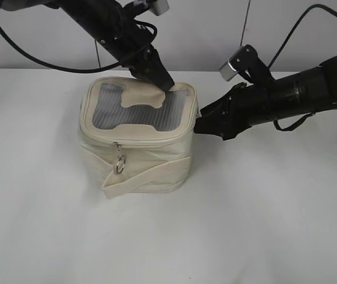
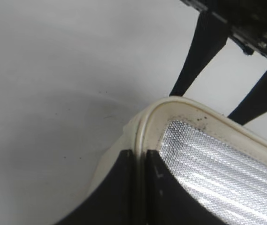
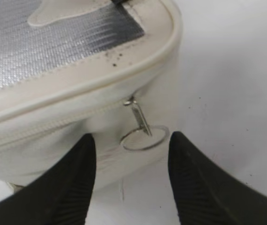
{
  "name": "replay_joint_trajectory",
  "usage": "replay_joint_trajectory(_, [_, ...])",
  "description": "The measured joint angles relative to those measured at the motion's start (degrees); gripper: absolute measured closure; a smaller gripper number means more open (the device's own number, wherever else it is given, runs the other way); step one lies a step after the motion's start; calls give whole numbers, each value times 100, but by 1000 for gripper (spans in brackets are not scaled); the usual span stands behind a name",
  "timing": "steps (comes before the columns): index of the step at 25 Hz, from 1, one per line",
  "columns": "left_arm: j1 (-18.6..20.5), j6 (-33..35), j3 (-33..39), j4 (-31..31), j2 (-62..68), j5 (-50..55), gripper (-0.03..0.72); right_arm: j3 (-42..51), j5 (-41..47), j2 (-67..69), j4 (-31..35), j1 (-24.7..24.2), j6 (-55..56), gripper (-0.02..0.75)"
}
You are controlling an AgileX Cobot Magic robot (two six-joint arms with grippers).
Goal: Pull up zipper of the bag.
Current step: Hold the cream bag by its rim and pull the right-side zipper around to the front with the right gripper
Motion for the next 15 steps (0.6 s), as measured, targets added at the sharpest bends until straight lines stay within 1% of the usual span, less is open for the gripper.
replay_joint_trajectory(4, [0, 0, 0, 4, 0, 6, 652, 0, -457, 0, 145, 200, 0, 343])
replay_joint_trajectory(7, [0, -12, -5, 4, 0, 6, 652, 0, -758, 6, 325, 313, 0, 384])
replay_joint_trajectory(10, [0, -18, -5, 6, 0, 6, 652, -89, -776, 110, 390, 337, 19, 485])
replay_joint_trajectory(12, [0, -23, -5, 6, 0, 6, 652, -182, -765, 228, 402, 337, 172, 573])
replay_joint_trajectory(14, [0, -35, -5, 6, 0, 6, 652, -214, -761, 301, 331, 337, 388, 690])
replay_joint_trajectory(15, [0, -35, -5, 6, 0, 6, 652, -214, -761, 307, 231, 339, 508, 721])
